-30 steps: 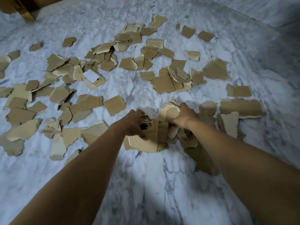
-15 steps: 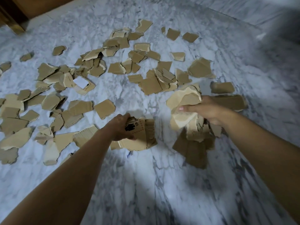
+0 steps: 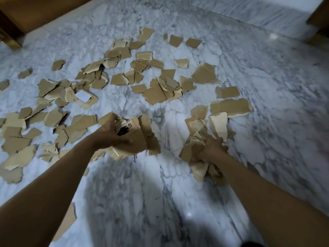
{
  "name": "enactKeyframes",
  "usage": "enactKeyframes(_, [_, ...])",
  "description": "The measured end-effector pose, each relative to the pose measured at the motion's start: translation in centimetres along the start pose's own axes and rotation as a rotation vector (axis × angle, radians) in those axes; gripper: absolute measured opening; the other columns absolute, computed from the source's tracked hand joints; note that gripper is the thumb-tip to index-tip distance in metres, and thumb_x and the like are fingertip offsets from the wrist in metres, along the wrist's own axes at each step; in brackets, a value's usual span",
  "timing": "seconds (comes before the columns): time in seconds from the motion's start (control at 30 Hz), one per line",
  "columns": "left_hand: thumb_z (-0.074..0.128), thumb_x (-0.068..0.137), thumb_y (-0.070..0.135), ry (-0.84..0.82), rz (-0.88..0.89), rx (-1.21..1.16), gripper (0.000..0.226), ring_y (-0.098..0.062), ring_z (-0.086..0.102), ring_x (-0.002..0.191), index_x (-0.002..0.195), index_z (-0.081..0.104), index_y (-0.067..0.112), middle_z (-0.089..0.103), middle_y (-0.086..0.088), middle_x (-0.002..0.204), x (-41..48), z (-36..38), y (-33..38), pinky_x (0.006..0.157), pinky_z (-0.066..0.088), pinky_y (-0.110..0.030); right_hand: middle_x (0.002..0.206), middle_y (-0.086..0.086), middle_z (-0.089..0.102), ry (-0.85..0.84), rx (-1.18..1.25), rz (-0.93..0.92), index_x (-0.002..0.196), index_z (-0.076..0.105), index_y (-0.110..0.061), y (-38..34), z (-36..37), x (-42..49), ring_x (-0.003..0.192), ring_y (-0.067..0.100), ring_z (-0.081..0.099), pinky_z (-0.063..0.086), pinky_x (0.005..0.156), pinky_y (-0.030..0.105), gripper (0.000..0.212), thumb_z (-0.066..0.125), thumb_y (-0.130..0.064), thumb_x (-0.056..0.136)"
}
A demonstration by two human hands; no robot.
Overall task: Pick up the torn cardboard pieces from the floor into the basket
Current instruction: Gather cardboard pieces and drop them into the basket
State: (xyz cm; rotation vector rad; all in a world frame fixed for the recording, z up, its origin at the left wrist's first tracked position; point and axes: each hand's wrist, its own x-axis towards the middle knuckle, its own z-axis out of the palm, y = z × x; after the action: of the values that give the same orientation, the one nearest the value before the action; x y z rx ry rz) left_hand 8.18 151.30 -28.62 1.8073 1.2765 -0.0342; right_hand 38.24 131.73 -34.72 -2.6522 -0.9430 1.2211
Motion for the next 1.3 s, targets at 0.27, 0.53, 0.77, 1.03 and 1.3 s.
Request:
enactKeyframes(0.27, [0.092,0.057,0.034,-0.183,0.050,0.324,0.050,-0.020,0.062,0.093,0.097,0.068,0.016,0.064,0.001,0.102,1.0,6.6,2.8,0.077,0.053,-0.031,0.135,0.007,0.053,0.061,0.004,-0.030,0.134,0.040,-0.037,1.9,2.3,3.5,0.120,0.036,0.050,0.047,0.092,0.045,0.081,0.064,-0.060,0.060])
enactKeyframes(0.53, [0.090,0.058,0.034,-0.246,0.155,0.307,0.046,-0.012,0.063,0.084,0.086,0.053,0.033,0.065,0.010,0.090,2.6,10.3,3.4,0.069,0.050,-0.026,0.150,0.016,0.026,0.063,-0.032,0.037,0.148,0.026,-0.020,0.5,0.6,0.4,0.135,0.044,0.033,0.039,0.103,0.047,0.100,0.082,-0.049,0.070])
enactKeyframes(0.77, [0.089,0.059,0.033,-0.221,0.103,0.142,0.043,-0.015,0.065,0.086,0.090,0.059,0.032,0.068,0.007,0.091,2.8,9.8,1.7,0.069,0.046,-0.026,0.141,0.008,0.054,0.085,0.146,-0.081,0.148,0.039,-0.024,1.1,1.0,0.2,0.123,0.032,0.057,0.049,0.091,0.033,0.090,0.080,-0.046,0.071])
enactKeyframes(1.03, [0.087,0.061,0.045,0.065,-0.028,-0.121,0.054,-0.020,0.068,0.090,0.105,0.063,0.025,0.072,-0.001,0.096,1.8,6.7,0.8,0.081,0.057,-0.039,0.135,0.004,0.056,-0.191,0.361,-0.320,0.146,0.040,-0.022,1.7,-1.0,-0.6,0.122,0.020,0.054,0.047,0.099,0.029,0.090,0.090,-0.021,0.071])
enactKeyframes(1.3, [0.083,0.070,0.038,0.050,0.165,-0.393,0.043,-0.026,0.069,0.097,0.105,0.067,0.021,0.073,-0.005,0.101,1.0,5.6,14.5,0.078,0.059,-0.043,0.110,0.003,0.077,-0.123,0.915,-0.342,0.112,0.076,-0.013,-0.1,-12.8,-3.8,0.109,0.023,0.070,0.053,0.100,0.042,0.048,0.091,-0.030,0.070])
